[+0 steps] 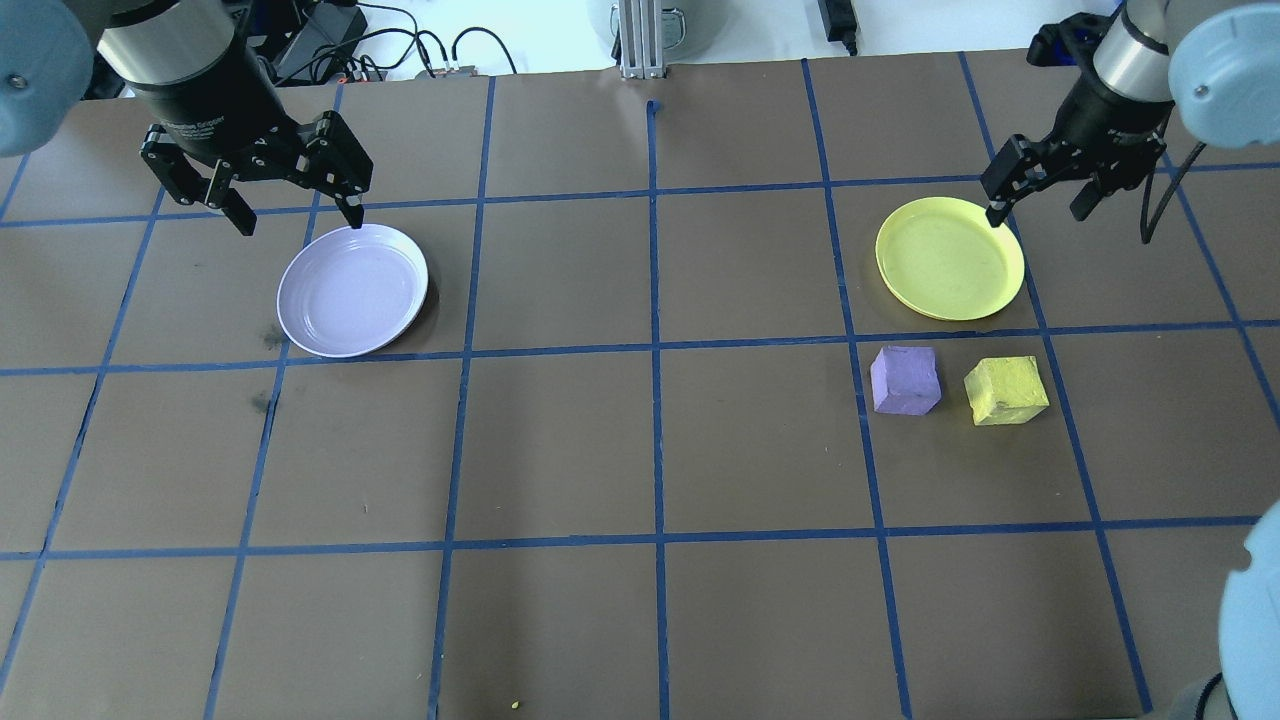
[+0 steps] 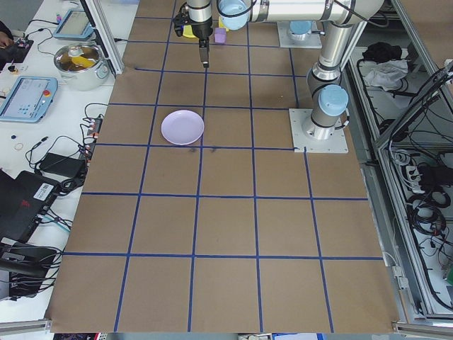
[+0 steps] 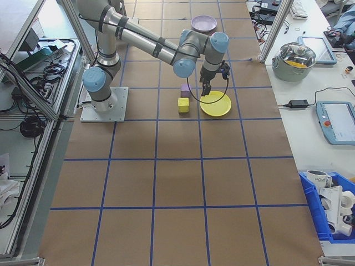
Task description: Sort blocks by color into plates
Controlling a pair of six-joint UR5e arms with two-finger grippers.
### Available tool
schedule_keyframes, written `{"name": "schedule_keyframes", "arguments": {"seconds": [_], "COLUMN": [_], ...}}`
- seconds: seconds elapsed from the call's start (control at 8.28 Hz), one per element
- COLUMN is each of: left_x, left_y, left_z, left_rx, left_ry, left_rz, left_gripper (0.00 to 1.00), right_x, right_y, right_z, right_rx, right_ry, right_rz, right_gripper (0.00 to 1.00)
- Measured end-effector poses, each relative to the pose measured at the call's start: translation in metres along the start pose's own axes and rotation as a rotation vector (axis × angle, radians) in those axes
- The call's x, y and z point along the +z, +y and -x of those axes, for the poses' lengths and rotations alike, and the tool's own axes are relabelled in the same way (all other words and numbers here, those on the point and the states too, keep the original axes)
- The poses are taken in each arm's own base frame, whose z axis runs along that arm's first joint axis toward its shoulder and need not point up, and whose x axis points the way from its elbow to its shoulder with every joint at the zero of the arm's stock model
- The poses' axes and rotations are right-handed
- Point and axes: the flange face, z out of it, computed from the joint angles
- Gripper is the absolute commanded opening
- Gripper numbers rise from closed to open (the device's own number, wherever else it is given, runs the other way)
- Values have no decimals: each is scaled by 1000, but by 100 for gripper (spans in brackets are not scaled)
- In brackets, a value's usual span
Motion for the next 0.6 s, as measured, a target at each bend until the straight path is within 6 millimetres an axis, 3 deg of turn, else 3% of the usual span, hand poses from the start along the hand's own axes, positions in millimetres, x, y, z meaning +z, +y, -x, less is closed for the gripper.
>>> {"name": "schedule_keyframes", "arguments": {"seconds": [0.24,0.6], "left_x": [0,4], "left_y": [0,0], "left_z": [0,0], "left_rx": [-3,1], "left_ry": [0,-2], "left_rz": [3,14], "left_gripper": [100,100], "right_x": [44,78], "right_y": [36,59], "right_z": [1,-4], "right_rx": [31,51], "right_ry": [8,22], "right_rz": [43,101], "right_gripper": [100,100]}}
